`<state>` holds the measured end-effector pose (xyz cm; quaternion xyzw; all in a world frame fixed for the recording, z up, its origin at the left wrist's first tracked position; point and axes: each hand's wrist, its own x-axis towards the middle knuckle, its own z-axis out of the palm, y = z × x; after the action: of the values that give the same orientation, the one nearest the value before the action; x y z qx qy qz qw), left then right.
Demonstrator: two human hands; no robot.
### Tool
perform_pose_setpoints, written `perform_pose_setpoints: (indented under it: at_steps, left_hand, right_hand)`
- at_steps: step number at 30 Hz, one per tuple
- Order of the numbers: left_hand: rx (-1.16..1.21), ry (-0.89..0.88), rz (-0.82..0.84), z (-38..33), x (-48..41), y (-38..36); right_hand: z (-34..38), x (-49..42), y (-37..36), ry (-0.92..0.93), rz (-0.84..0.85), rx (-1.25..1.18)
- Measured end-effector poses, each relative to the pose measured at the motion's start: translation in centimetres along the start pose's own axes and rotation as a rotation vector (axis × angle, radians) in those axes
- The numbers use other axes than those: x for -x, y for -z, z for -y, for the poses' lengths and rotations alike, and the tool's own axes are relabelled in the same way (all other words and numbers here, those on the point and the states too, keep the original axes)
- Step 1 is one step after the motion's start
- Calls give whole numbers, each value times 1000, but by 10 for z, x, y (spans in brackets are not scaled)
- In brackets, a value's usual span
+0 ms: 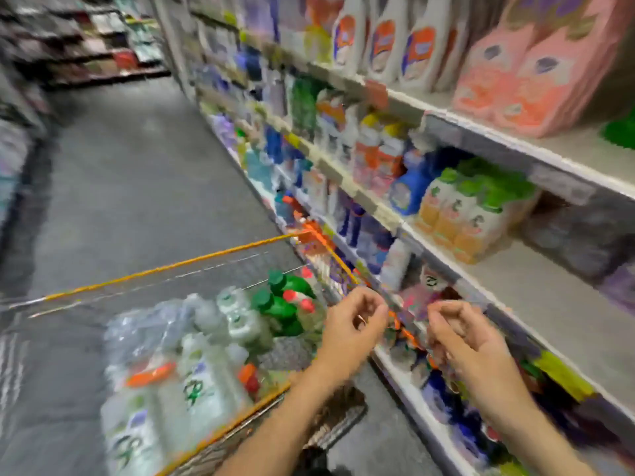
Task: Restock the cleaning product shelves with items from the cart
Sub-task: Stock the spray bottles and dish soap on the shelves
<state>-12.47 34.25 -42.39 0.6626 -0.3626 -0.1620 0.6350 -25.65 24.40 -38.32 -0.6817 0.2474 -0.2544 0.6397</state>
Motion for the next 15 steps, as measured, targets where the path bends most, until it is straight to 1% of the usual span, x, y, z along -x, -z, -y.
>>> perform_pose_setpoints:
  at_steps: [4, 9, 13, 15]
  left_hand:
    - [-43, 183, -241, 41, 40, 92]
    - [-116, 426, -502, 85, 91, 194]
    - [-257, 615, -601, 123, 121, 266]
    - [-316, 699, -631, 145, 129, 297]
  right_hand:
    - [-29, -24, -89, -180, 275, 23]
    - [-72, -43, -209, -325, 557, 122]
    - [-111, -48, -292, -433, 690, 224]
    - [-132, -49, -329, -539, 728, 249]
